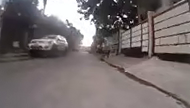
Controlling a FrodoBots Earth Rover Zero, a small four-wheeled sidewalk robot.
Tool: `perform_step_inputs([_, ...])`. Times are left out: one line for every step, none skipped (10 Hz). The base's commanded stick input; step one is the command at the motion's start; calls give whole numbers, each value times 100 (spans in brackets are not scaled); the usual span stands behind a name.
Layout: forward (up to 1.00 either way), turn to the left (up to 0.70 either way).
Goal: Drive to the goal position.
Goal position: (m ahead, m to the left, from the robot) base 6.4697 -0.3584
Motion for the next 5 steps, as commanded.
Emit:
perform_step_inputs([100, 0])
perform_step_inputs([100, 0])
perform_step_inputs([100, 0])
perform_step_inputs([100, 0])
perform_step_inputs([100, 0])
